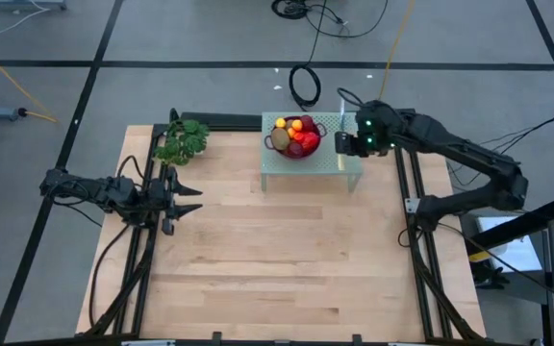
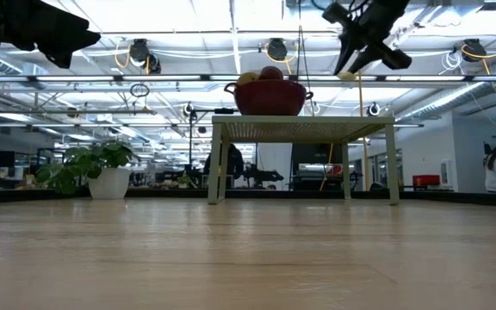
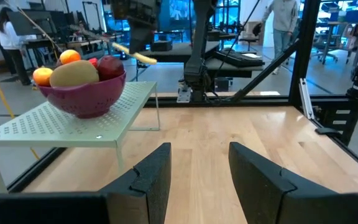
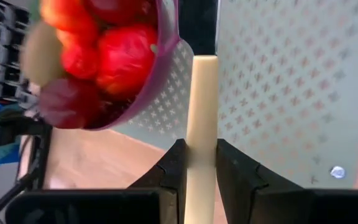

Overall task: Pick & Place Fruit
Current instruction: Put the table knife on the shelf

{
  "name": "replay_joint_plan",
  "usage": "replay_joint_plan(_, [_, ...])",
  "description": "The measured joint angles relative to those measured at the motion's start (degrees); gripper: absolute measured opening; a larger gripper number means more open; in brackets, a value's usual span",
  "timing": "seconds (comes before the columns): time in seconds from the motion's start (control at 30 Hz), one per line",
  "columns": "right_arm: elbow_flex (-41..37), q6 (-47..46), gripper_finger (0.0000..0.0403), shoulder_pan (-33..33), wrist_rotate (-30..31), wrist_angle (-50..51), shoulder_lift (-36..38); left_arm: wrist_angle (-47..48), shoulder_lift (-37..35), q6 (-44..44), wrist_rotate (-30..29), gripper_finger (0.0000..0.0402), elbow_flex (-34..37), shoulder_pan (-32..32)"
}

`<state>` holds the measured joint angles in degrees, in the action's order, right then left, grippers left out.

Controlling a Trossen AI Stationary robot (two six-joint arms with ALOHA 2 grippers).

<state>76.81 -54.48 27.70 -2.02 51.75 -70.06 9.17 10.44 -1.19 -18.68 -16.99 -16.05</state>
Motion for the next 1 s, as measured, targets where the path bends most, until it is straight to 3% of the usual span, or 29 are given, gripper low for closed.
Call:
replay_joint_plan(0.27, [0.00, -3.48, 0.0055, 0.36, -1.07, 4.15, -4.51, 0.02, 0.00, -0.21, 0.00, 0.0161, 0.00, 0.02])
replay_joint_plan(1.0, [0.00, -4.81, 0.0055, 5.15, -7.02, 3.34, -9.40, 0.03, 0.00, -3.61, 0.04, 0.0161, 0.00, 0.02])
